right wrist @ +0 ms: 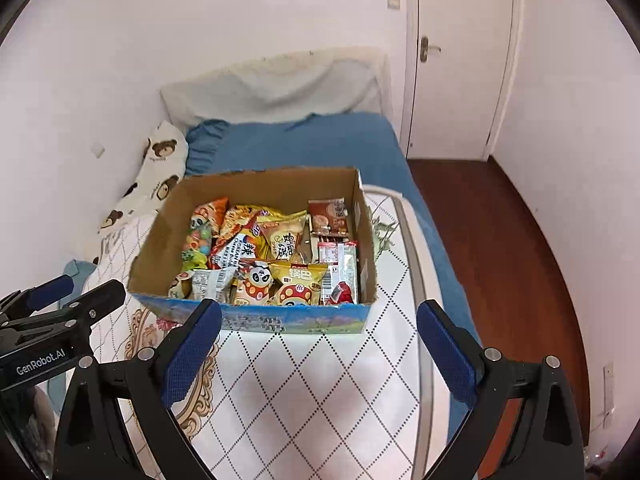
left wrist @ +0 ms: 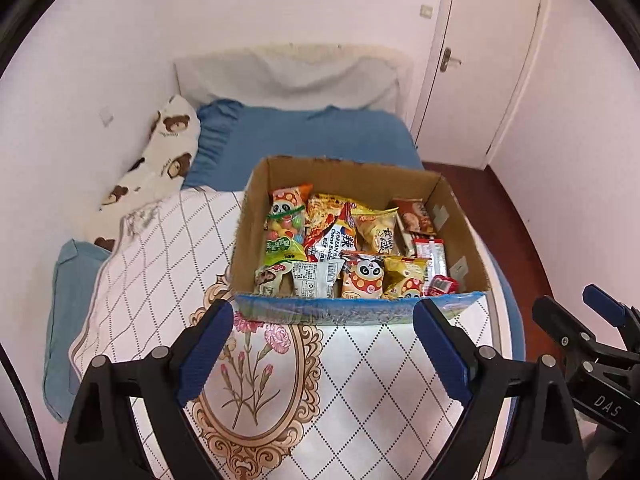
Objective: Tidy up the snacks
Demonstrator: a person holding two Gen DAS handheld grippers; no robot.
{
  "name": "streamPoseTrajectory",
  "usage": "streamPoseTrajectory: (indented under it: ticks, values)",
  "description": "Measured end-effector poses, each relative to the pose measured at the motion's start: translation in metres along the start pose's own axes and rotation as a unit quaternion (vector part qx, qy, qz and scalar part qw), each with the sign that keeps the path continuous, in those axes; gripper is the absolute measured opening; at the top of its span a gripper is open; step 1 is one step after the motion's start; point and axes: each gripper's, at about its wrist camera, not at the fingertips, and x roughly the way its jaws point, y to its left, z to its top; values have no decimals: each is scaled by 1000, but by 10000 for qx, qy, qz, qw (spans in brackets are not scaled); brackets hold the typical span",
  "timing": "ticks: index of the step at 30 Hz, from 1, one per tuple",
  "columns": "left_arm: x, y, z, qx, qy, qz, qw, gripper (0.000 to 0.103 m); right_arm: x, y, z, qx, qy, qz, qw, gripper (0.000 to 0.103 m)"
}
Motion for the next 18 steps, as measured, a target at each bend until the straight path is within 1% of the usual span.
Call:
streamPoseTrajectory:
  ticks: [4, 7, 11, 18]
  values:
    - [-29, -4, -16, 108, -202, 152, 9996, 92, -33, -4, -13, 15, -183, 24, 9998, 100]
    - [-45, -6, -28, 121, -303, 134, 9994, 92, -53, -5, -23, -19, -308, -22, 9995, 100]
    - [-66, -10, -43, 199, -438, 201, 9986, 92, -83, -4, -35, -81, -535, -71, 9985, 100]
    - [-101, -12, -58, 241, -687, 255, 9970, 92, -124, 0, -44, -171, -867, -81, 9961, 100]
